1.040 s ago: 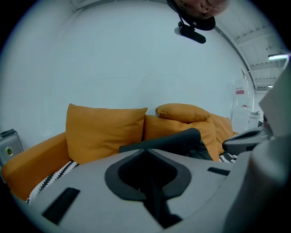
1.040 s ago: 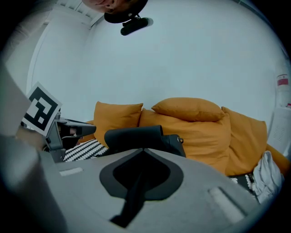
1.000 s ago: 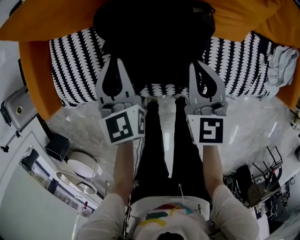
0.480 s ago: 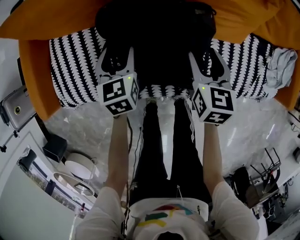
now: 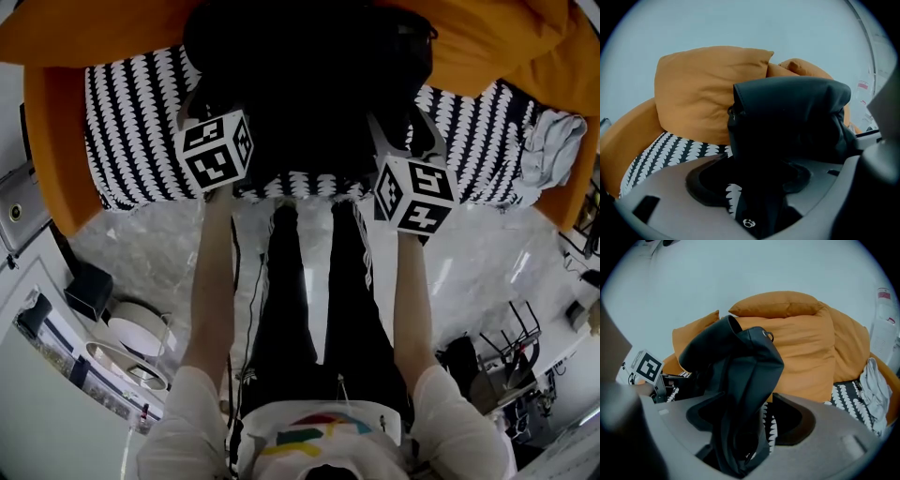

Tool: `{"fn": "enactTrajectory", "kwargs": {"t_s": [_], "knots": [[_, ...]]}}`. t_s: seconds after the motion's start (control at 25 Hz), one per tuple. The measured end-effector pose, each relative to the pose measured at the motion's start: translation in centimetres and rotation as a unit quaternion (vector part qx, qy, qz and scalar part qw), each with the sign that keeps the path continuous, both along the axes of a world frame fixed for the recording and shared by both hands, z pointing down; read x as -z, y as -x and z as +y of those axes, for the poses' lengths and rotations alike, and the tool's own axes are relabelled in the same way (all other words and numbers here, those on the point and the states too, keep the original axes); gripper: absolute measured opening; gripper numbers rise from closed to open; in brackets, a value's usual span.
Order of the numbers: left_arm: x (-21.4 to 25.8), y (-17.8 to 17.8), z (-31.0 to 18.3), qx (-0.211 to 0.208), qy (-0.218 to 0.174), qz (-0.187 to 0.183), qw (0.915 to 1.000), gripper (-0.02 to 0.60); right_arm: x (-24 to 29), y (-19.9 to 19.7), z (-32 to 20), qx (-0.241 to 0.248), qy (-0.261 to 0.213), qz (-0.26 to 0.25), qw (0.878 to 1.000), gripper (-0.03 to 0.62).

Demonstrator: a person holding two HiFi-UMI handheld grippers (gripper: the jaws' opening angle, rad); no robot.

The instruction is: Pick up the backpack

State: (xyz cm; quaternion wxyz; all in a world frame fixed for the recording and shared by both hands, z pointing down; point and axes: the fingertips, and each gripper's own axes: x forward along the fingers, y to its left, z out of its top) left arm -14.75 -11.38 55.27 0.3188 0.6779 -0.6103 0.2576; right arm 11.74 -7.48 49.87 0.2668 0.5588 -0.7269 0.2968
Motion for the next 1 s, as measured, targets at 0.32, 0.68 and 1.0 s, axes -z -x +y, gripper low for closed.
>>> {"fn": "enactTrajectory", "kwargs": {"t_s": [0.32, 0.68, 1.0], "knots": [[-2.6, -0.4, 0.0, -0.014, 0.051, 0.017, 0.9984, 0.272, -1.5, -0.2, -0.5, 0.005, 0.025, -0.014, 1.0, 0.308], [-3.7, -1.2, -0.2, -0.036, 0.114, 0.046, 0.9917, 0.269, -3.1, 0.0, -1.1, -0.013, 0.054, -0.044, 0.998, 0.239], [-4.3, -1.1, 0.5, -0.037, 0.106, 0.023, 0.9934, 0.259, -4.3, 0.7, -0.9, -0.009, 0.05, -0.016, 0.999, 0.191]]}}
